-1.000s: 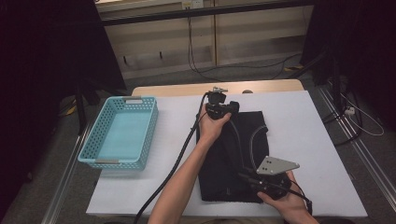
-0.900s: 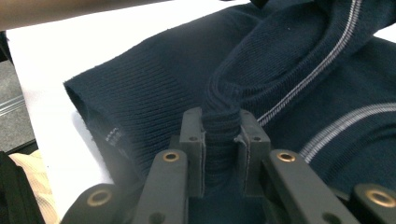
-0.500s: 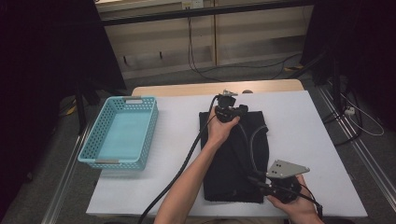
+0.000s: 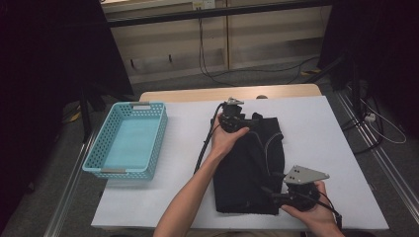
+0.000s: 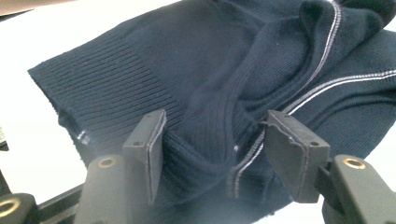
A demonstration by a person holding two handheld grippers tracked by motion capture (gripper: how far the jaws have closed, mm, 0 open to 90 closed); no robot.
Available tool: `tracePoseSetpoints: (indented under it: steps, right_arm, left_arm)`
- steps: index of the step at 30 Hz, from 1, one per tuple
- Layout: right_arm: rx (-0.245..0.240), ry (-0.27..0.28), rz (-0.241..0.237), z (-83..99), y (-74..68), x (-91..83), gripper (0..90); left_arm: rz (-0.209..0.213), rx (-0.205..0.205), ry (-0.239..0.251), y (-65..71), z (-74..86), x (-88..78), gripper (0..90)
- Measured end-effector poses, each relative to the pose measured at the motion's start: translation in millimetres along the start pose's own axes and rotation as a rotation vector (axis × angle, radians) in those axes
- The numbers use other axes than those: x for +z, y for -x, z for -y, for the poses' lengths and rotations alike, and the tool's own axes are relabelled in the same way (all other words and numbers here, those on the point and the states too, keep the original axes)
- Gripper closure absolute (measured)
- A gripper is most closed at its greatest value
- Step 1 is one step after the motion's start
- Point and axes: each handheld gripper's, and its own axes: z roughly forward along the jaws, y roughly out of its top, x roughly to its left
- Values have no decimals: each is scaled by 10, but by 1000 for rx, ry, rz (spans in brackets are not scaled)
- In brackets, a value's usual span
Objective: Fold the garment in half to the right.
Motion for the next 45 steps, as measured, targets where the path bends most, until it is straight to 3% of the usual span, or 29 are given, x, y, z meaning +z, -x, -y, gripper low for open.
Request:
tracePoseSetpoints:
  steps: [7, 12, 16, 18, 20, 24, 31, 35, 43, 45]
  right_arm:
    - [-5, 24, 6, -100, 38, 39, 365]
    - [-7, 39, -1, -180, 61, 59, 361]
    - [-9, 51, 2, -245, 91, 54, 369]
    - [-11, 53, 7, -280, 111, 67, 380]
    - [-17, 50, 14, -320, 132, 92, 409]
    - [-21, 45, 24, -397, 198, 211, 479]
    - [-5, 4, 40, -528, 370, 543, 585]
    - [5, -11, 52, -586, 431, 685, 585]
    - [-40, -82, 95, -616, 459, 909, 559]
    - [-44, -99, 116, -592, 462, 924, 611]
  left_arm:
    - [-31, 48, -2, -64, 83, -194, 151]
    - [-58, 69, 17, -127, 168, -387, 66]
    - [-47, 49, 43, -200, 272, -548, 48]
    - [-68, 52, 48, -211, 326, -620, 50]
    - [-53, 66, 79, -228, 368, -711, 49]
    - [-42, 64, 86, -253, 412, -826, 45]
    - [-58, 96, 59, -182, 593, -976, 54]
    - [-62, 106, 38, -179, 701, -1044, 57]
    - [-76, 111, 22, -172, 853, -1207, 58]
    - [-86, 114, 36, -166, 887, -1259, 58]
